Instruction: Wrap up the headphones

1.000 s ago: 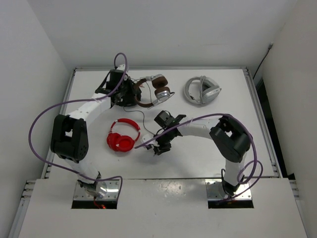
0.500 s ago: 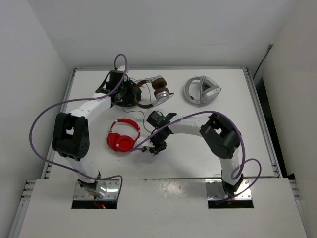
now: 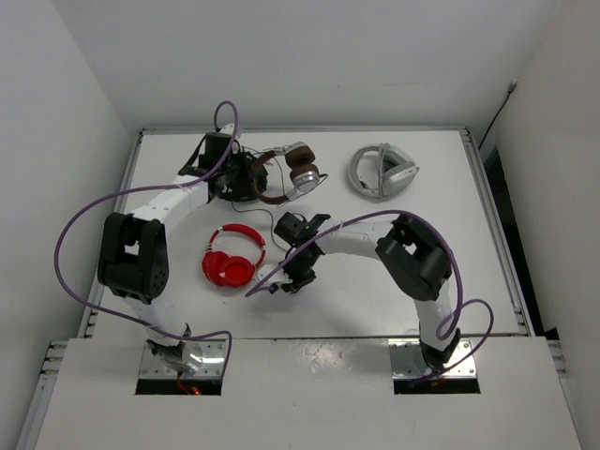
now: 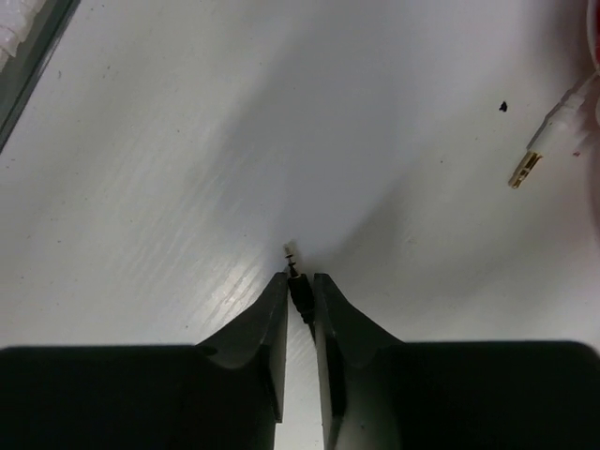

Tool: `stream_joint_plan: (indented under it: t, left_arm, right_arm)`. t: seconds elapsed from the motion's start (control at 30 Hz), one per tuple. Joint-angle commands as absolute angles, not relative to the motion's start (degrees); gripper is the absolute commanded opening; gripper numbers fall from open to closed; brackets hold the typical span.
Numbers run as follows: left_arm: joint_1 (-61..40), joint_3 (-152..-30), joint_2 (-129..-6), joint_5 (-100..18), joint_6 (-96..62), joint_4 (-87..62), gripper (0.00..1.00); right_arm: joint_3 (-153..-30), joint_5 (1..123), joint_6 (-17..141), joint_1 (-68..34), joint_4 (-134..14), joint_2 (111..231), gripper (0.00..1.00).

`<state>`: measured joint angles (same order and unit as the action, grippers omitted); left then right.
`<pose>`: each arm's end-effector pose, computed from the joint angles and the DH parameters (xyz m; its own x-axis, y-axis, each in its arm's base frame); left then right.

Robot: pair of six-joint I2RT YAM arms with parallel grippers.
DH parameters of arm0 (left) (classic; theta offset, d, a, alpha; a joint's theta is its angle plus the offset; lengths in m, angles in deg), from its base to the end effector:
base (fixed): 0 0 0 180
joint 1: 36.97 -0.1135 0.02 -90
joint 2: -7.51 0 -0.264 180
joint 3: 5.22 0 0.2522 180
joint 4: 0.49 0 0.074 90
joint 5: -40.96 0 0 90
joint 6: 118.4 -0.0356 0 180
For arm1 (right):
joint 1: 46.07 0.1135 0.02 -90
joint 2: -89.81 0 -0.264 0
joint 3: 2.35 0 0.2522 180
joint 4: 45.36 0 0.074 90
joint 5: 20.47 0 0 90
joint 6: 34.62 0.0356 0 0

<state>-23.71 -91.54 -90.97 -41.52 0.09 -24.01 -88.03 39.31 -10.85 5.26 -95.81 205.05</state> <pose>0.3827 -0.0950 0.2577 -0.6568 -0.3311 -0.6775 0.0200 0.8905 -0.4546 0.2173 0.3002 0.1247 0.4193 -0.7417 -0.5236 -0.8571 -0.5135 0.0410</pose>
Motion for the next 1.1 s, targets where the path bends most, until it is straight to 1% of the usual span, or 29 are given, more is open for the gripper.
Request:
stream_joint_plan:
  t: [0.0, 0.07, 0.1, 0.2, 0.37, 0.4, 0.5, 0.53, 0.63, 0.67, 0.77, 0.97, 1.07]
  left_arm:
    - [-24.66, -92.2, -90.22, -39.03, 0.78, -19.61, 0.0]
    - [-24.66, -92.2, -90.22, -39.03, 0.78, -19.61, 0.0]
    - [-24.66, -92.2, -90.22, -39.03, 0.78, -19.61, 0.0]
    - [-24.66, -92.2, -90.22, -39.03, 0.26, -19.61, 0.0]
    - [-24.66, -91.05, -88.83, -42.79, 0.78, -19.61, 0.0]
    - [-24.66, -91.05, -88.21, -44.46, 1.3, -19.61, 0.0]
    - [-24.66, -91.05, -87.59, -46.66, 1.92, -19.61, 0.0]
    - [-24.66, -91.05, -87.06, -46.67, 1.92, -19.61, 0.0]
    - [-24.66, -91.05, -87.06, -49.03, 3.41, -19.61, 0.0]
    - [-24.66, -91.05, -87.06, -49.04, 3.42, -19.61, 0.0]
    - [-24.66, -91.05, -87.06, -50.28, 4.47, -19.61, 0.0]
    - [-24.66, -92.11, -88.11, -51.59, 5.09, -20.13, 0.0]
    - [-24.66, -92.11, -88.73, -55.0, 5.09, -20.14, 0.0]
  right_arm:
    - [-86.86, 42.2, -12.64, 4.81, -102.1, 210.48, 0.15]
    - [-86.86, 42.2, -12.64, 4.2, -102.72, 211.27, 0.12]
    - [-86.86, 42.2, -12.03, 4.2, -102.02, 211.27, 0.07]
    - [-85.81, 43.51, -10.45, 4.2, -100.26, 211.27, 0.0]
    - [-83.09, 41.32, -7.29, 2.36, -98.07, 204.61, 0.0]
    - [-81.35, 40.71, -5.37, 2.35, -97.19, 200.33, 0.0]
    - [-78.27, 40.01, -1.85, 0.95, -95.77, 193.45, 0.0]
    - [-77.73, 39.22, -1.14, 0.25, -95.77, 188.73, 0.0]
    - [-75.53, 38.59, 1.58, 0.24, -95.77, 181.76, 0.0]
    - [-75.0, 38.59, 2.12, 0.24, -96.47, 177.48, 0.0]
    - [-72.29, 38.59, 5.01, 1.73, -97.09, 169.65, 0.0]
    - [-70.52, 41.31, 11.87, 7.01, -95.95, 161.88, 0.0]
    - [-70.52, 41.32, 14.24, 7.63, -95.95, 158.89, 0.0]
